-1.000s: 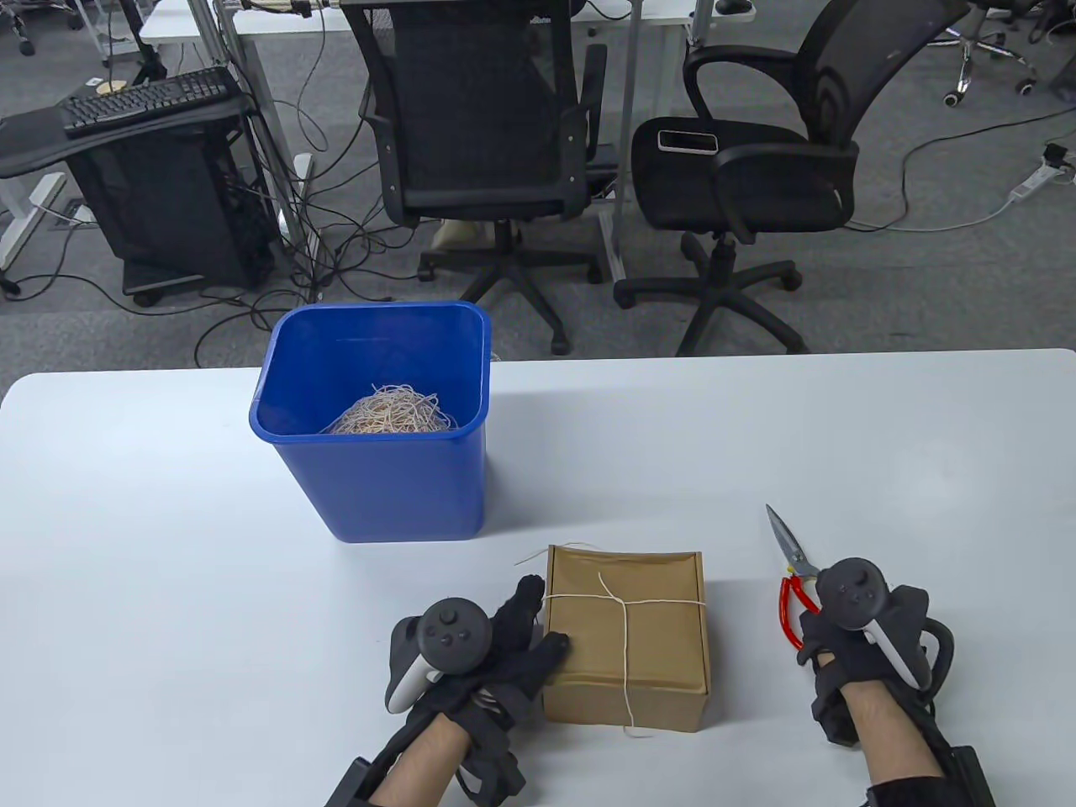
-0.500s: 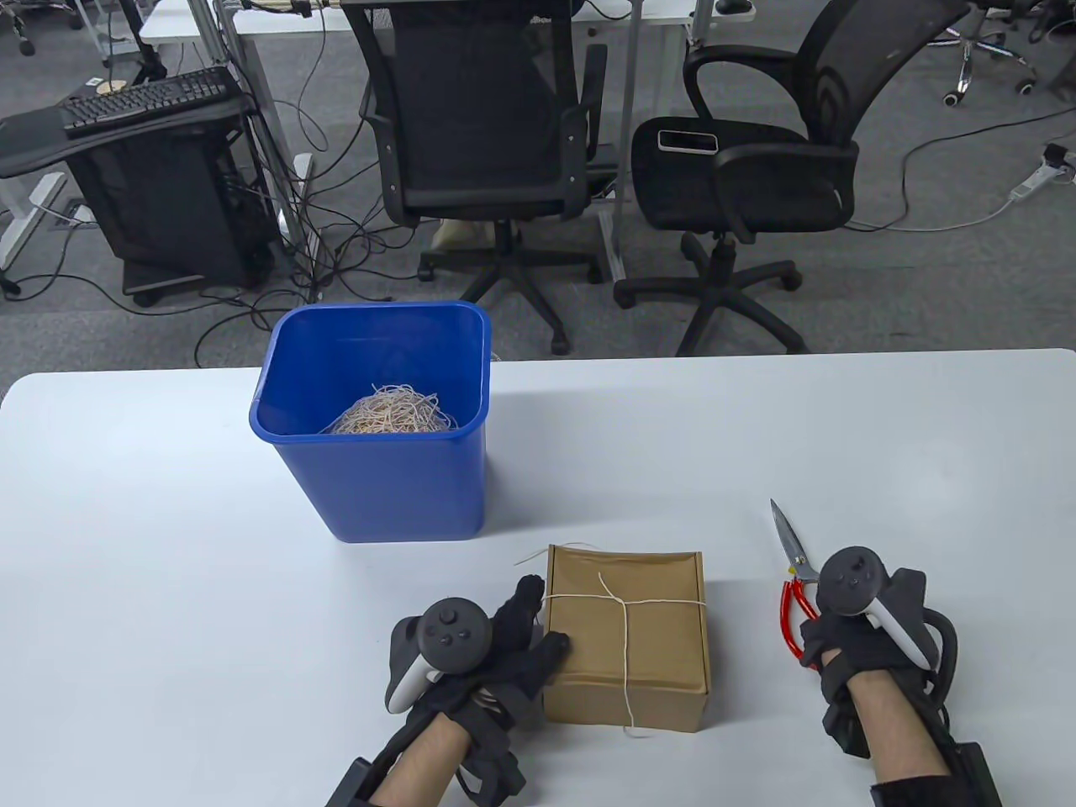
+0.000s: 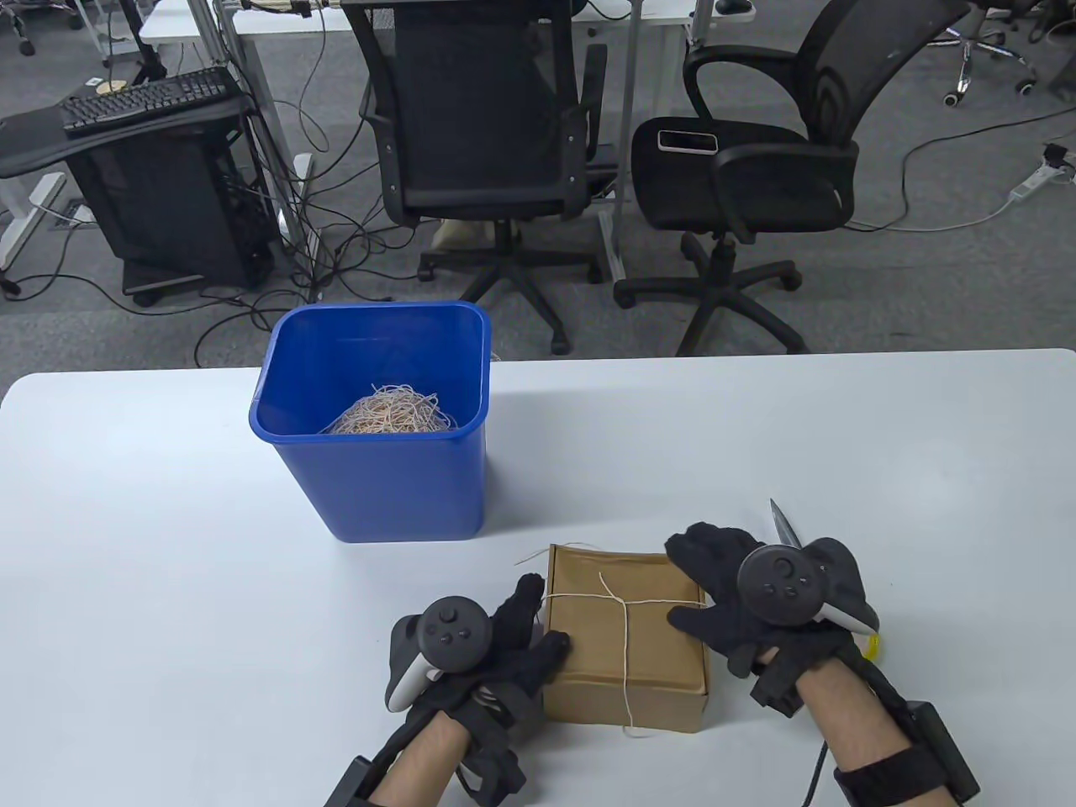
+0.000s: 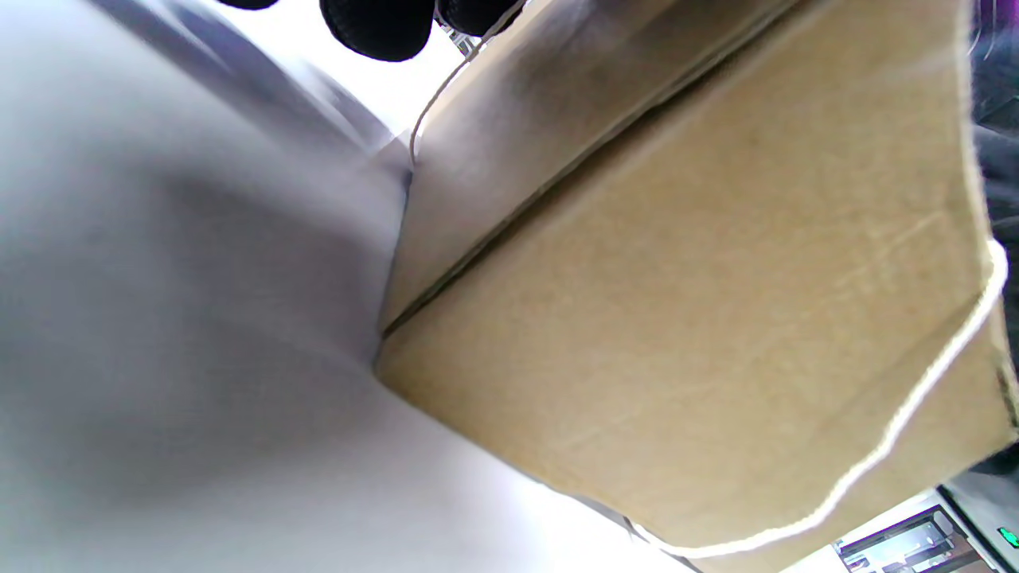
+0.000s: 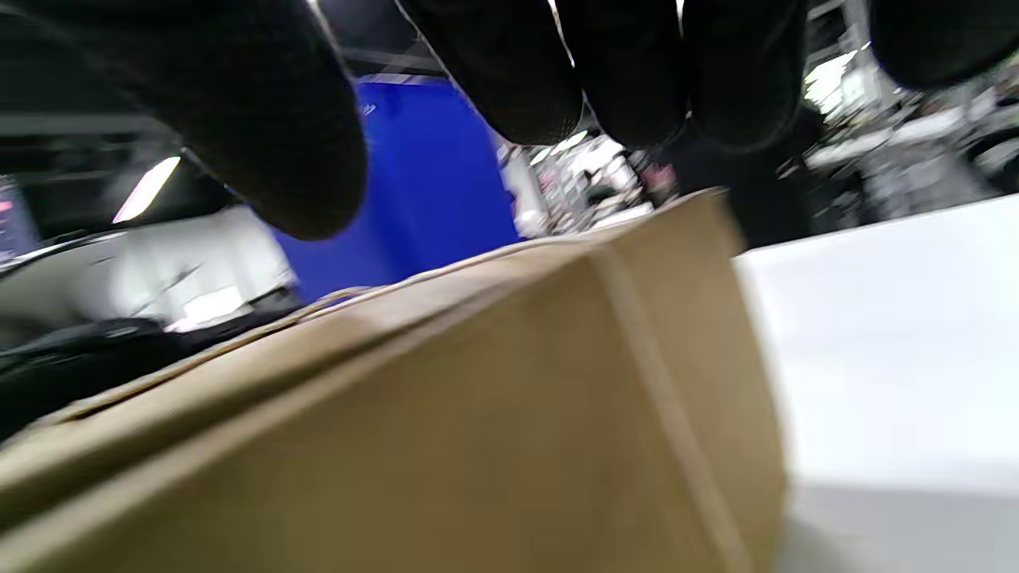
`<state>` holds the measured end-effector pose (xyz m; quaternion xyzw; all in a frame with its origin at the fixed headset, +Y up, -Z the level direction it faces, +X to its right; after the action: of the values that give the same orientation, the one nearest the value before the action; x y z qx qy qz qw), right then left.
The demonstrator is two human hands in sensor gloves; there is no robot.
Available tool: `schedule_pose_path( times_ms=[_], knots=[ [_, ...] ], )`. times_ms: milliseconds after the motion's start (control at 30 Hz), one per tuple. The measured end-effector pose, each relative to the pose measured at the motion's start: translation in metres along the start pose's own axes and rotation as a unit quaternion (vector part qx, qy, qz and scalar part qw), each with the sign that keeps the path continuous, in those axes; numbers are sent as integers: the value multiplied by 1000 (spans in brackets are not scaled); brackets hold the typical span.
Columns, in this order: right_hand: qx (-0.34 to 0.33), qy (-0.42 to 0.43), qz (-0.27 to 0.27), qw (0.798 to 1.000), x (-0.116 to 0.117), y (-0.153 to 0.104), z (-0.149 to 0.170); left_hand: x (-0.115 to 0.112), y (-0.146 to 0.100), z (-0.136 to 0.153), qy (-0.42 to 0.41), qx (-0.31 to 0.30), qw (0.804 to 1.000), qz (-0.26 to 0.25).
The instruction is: Cut the packaging cotton rope with scissors
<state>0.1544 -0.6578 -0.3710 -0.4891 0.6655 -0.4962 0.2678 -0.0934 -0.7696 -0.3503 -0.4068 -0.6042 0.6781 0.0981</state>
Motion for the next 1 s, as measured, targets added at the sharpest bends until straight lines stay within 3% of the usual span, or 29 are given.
schedule_pose_path(
  times_ms=[233, 333, 400, 867, 1000],
  knots=[
    [-5, -73, -215, 974, 38, 18, -23, 0, 1, 0, 0, -1, 1000, 1],
    [13, -119, -268, 956, 54, 23, -24, 0, 1, 0, -2, -1, 1000, 2],
    [14, -100, -293, 951, 62, 25, -26, -1, 1, 0, -5, -1, 1000, 3],
    [25, -162, -347, 924, 97, 37, -32, -3, 4, -1, -35, -2, 999, 15],
    [15, -143, -311, 940, 94, 38, -32, -1, 5, 0, -49, -2, 999, 15]
  ],
)
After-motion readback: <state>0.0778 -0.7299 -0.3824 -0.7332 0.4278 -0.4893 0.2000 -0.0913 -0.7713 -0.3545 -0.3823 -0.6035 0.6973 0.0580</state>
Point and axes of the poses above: the tracker on the back of each hand, its own z axis roughly to the little-finger side, its own y axis roughly from the wrist to the fingertips, x = y × z, the point moved 5 cm from there along y, roughly from the wrist to the fingertips, and after that the axes turned 11 degrees about x, right-handed, at the moved point
